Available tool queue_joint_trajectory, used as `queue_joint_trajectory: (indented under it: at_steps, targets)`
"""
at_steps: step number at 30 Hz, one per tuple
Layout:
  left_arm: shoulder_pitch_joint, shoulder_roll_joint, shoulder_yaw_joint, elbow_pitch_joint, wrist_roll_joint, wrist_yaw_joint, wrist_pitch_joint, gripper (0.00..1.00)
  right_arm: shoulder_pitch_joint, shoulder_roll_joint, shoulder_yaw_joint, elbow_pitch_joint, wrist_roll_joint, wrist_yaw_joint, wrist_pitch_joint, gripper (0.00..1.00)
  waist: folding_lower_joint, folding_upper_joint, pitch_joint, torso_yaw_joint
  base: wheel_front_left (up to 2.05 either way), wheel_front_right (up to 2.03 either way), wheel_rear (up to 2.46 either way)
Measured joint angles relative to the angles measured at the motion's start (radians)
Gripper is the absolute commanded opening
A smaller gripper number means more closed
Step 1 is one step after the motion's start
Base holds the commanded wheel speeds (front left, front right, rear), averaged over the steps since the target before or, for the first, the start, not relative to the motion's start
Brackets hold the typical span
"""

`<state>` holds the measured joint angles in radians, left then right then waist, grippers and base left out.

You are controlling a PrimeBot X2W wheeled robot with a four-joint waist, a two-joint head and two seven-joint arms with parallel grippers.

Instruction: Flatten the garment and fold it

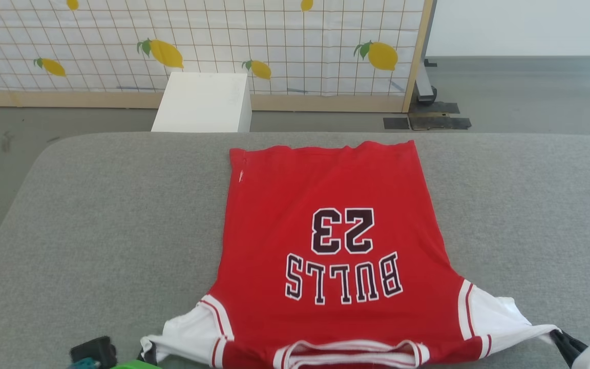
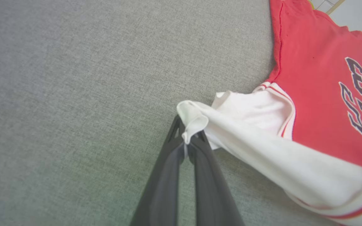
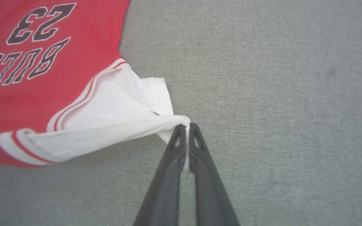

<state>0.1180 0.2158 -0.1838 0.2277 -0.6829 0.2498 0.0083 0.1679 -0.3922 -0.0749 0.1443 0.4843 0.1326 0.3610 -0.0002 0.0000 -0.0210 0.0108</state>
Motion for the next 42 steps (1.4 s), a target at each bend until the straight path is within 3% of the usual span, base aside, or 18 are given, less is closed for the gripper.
queue_joint_trajectory:
  at_steps: [2, 6, 12, 15, 16, 17, 23, 29, 34, 37, 42]
  targets:
    - [-0.001, 0.04, -0.055, 0.003, 0.073, 0.024, 0.042, 0.0, 0.0, -0.011, 0.024, -0.034, -0.039, 0.0, 0.056, 0.0, 0.0, 0.0, -0.002, -0.002, 0.0, 0.0, 0.0]
    - [-0.006, 0.058, -0.118, 0.007, 0.146, 0.06, 0.099, 0.0, -0.028, -0.038, 0.123, -0.071, -0.111, 0.0, 0.191, 0.0, 0.0, 0.0, 0.001, -0.006, 0.0, 0.0, 0.0]
    - [-0.017, 0.045, -0.124, -0.015, 0.146, 0.077, 0.109, 0.0, -0.11, -0.061, 0.263, -0.04, -0.16, 0.0, 0.406, 0.0, 0.0, 0.0, 0.012, -0.003, 0.0, 0.0, 0.0]
    - [-0.018, 0.034, -0.121, -0.022, 0.138, 0.077, 0.096, 0.0, -0.131, -0.063, 0.287, -0.002, -0.174, 0.0, 0.444, 0.0, 0.0001, 0.0, 0.02, 0.002, 0.0, 0.0, 0.0]
    - [-0.019, 0.032, -0.12, -0.022, 0.136, 0.076, 0.091, 0.0, -0.137, -0.062, 0.284, 0.01, -0.177, 0.0, 0.444, 0.42, 0.0001, 0.0, 0.023, 0.005, 0.0, 0.0, 0.0]
    - [-0.021, 0.031, -0.119, -0.022, 0.136, 0.076, 0.087, 0.0, -0.139, -0.06, 0.277, 0.017, -0.177, 0.0, 0.444, 1.0, 0.0001, 0.0, 0.026, 0.006, 0.0, 0.0, 0.0]
    - [-0.026, 0.026, -0.114, -0.047, 0.131, 0.077, 0.071, 0.0, -0.141, -0.035, 0.144, -0.012, -0.118, 0.0, 0.431, 1.0, 0.0001, 0.0, 0.038, 0.009, 0.0, 0.0, 0.0]
    - [-0.027, 0.026, -0.105, -0.077, 0.128, 0.083, 0.066, 0.0, -0.103, 0.004, -0.104, -0.165, -0.015, 0.0, 0.455, 1.0, 0.0001, 0.0, 0.039, -0.005, 0.0, 0.0, 0.0]
    - [-0.026, 0.026, -0.102, -0.097, 0.128, 0.085, 0.051, 0.0, -0.115, 0.057, -0.231, -0.288, 0.035, -0.001, 0.396, 1.0, 0.0001, 0.0, 0.041, -0.016, 0.0, 0.0, 0.0]
    - [-0.026, 0.026, -0.104, -0.114, 0.128, 0.087, 0.047, 0.0, -0.175, 0.095, -0.27, -0.311, 0.034, -0.001, 0.306, 1.0, 0.0001, 0.0, 0.048, -0.016, 0.0, 0.0, 0.0]
    - [-0.027, 0.025, -0.105, -0.151, 0.128, 0.095, 0.032, 0.0, -0.323, 0.143, -0.218, -0.275, 0.011, -0.001, 0.186, 1.0, 0.0001, 0.0, 0.075, -0.012, 0.0, 0.0, 0.0]
